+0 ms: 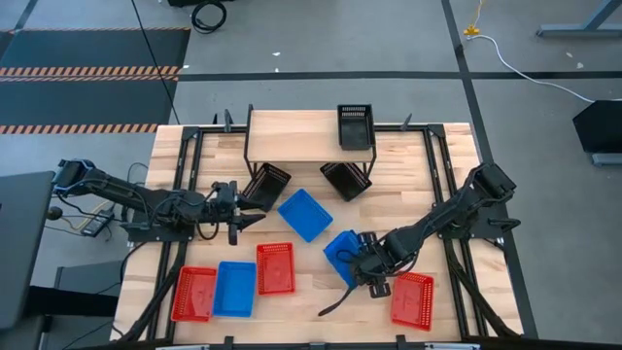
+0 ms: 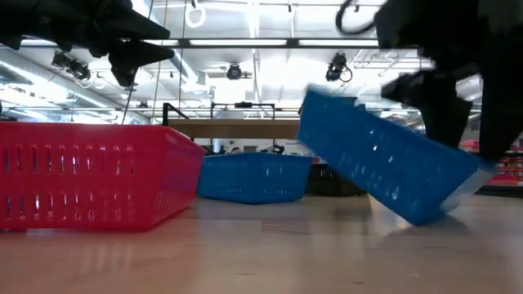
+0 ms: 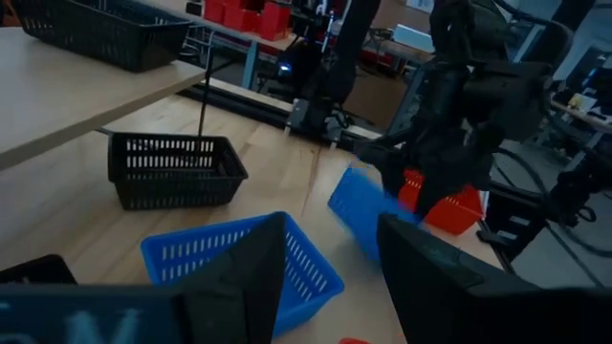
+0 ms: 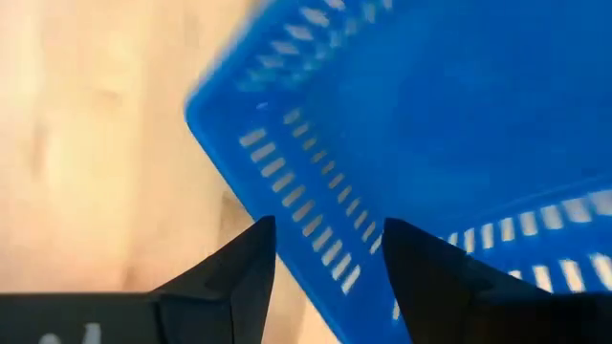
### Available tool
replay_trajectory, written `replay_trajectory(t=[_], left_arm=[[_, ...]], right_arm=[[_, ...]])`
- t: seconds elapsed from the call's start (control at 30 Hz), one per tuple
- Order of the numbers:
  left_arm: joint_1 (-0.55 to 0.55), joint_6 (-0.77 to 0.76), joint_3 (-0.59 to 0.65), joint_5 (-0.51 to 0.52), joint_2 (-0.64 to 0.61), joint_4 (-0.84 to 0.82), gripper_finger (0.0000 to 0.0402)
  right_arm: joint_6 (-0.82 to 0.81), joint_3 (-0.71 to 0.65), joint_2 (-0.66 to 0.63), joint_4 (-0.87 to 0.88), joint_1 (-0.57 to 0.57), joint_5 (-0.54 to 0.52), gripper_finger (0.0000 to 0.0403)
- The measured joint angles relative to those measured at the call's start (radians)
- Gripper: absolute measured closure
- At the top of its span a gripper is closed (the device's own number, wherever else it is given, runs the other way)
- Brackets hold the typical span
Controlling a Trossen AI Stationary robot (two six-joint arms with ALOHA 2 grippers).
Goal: Stack baskets on shelf by color
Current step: Put the bottom right blue bin on the shelf
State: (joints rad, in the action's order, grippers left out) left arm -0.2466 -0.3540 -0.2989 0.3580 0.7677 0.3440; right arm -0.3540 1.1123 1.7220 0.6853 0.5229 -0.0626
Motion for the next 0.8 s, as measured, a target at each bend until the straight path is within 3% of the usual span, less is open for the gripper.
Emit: replay_trajectory(t=[0.4, 0.6, 0.7, 0.8], left_arm=[[0.0, 0.006, 0.0, -0.007, 0.0, 0.0, 0.023], [0.0, 0.0, 0.0, -0.007, 0.0, 0.0, 0.023], [0.0, 0.0, 0.0, -0.007, 0.0, -0.002, 0.023], [0.0, 0.0, 0.0, -0.007, 0.0, -0.004, 0.023]], right_arm=[[0.074, 0.008, -0.005, 0.024, -0.003, -0.032, 0.0206], [0.125, -0.048, -0.005, -0.028, -0.009, -0.114, 0.0207], [0.138, -0.075, -0.005, -0.086, -0.024, -0.072, 0.0224], [0.139, -0.083, -0.005, -0.101, -0.038, -0.056, 0.0265]])
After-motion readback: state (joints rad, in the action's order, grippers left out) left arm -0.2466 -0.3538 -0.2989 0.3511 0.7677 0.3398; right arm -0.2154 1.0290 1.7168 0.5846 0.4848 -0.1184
